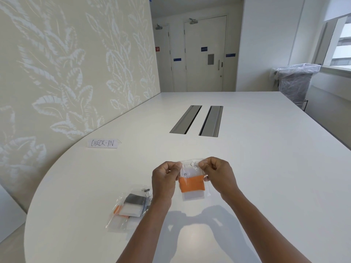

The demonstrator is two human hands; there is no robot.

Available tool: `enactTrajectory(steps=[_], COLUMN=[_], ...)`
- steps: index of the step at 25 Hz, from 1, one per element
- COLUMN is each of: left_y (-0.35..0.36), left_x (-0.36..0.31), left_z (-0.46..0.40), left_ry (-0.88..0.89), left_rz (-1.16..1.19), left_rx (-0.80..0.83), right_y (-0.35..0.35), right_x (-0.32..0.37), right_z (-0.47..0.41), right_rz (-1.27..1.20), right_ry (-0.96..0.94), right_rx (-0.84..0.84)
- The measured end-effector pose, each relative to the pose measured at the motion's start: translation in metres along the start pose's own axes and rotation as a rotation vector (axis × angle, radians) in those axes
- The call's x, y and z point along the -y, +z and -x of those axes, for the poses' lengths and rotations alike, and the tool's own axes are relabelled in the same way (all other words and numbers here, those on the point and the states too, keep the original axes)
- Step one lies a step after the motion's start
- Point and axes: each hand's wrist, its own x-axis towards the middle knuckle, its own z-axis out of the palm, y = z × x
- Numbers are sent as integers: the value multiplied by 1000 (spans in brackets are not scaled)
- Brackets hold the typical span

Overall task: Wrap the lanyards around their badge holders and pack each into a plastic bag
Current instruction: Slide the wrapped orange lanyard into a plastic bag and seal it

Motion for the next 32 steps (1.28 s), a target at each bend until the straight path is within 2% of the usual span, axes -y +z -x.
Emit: enactTrajectory(steps=[3,7,12,16,19,22,26,32], left_y=[-6,-25,-58,-92,-115,-140,-172,-181], left_x=[2,7,8,6,4,6,16,31], left_z=[4,15,26,27,25,22,14,6], left_ry=[-76,-175,-197,-219,-236,-249,-203,-218], left_rz=[2,-117,-211,-327,-409,-433,-710,-925], left_rx=[71,176,59,-62,-64,5,-137,2], right_y=[5,11,42,79,106,126,133,130], right_x=[0,-6,-14,-21,-23,-24,-30,-35], right_z=[0,3,23,43,49,47,47,51], right_rz=[-34,-98,-229,-173,-104,-57,20,127], right_ry=[18,94,238,318,311,314,358,389], right_rx=[-51,-36,97,202,236,224,197,56])
